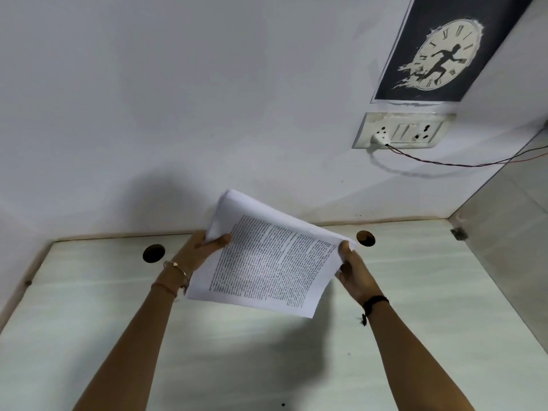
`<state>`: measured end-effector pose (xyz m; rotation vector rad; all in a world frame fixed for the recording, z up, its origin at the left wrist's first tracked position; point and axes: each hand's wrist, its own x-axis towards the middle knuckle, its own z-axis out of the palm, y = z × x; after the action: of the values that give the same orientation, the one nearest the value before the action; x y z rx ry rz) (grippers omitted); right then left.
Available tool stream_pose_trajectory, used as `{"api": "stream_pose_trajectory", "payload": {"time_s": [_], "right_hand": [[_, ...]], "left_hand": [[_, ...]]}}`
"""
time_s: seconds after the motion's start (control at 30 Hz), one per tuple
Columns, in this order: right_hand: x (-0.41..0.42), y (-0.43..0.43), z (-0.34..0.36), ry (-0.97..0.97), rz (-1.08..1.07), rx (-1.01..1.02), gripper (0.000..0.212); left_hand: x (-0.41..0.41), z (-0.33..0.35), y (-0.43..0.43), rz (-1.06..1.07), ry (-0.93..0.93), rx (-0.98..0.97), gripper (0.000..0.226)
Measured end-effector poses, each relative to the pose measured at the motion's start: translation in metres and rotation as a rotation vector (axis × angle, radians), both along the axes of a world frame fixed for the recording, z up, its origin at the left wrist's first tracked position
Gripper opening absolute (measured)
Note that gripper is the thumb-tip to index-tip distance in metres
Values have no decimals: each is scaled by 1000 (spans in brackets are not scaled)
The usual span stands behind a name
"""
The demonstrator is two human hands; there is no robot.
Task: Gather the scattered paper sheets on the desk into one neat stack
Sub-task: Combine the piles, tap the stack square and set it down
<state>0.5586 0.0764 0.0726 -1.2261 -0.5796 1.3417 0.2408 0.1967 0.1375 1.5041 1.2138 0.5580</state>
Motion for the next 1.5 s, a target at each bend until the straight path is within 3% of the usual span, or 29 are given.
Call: {"api": "stream_pose_trajectory", "payload": {"time_s": [0.1, 0.23, 0.4, 0.57, 0.7, 0.83, 0.9, 1.03, 1.3, 1.4, 1.5], "right_hand": [[-12, -8, -10, -25, 148, -72, 48], [-17, -3, -6, -41, 73, -42, 61], [-22, 5, -3, -116, 28, -75, 37], [-39, 14, 9, -190, -92, -49, 26], [-41, 15, 12, -244, -150, 21, 26], [-39, 10, -12, -263, -163, 42, 38], [-41, 3, -33, -279, -102, -27, 37], [-46, -2, -61, -286, -11, -99, 39], [-44, 12, -43, -276, -76, -8, 27], [-38, 8, -52, -260, -49, -32, 25], [-35, -4, -81, -301, 44, -126, 46]], "left_hand": [[-3, -20, -10, 90, -88, -87, 91], [-3, -36, -21, 158, -175, -101, 94], [10, -43, -29, 228, -164, 72, 95], [21, -61, -40, 373, -183, 4, 64], [18, -64, -36, 353, -159, 28, 92], [12, -88, -36, 299, -121, -17, 38], [8, -112, -43, 323, -95, -47, 22], [13, -146, -57, 366, -74, -75, 40], [14, -128, -45, 440, -171, -80, 20], [10, -133, -50, 407, -134, -120, 69], [16, -145, -62, 418, -9, -179, 78]]}}
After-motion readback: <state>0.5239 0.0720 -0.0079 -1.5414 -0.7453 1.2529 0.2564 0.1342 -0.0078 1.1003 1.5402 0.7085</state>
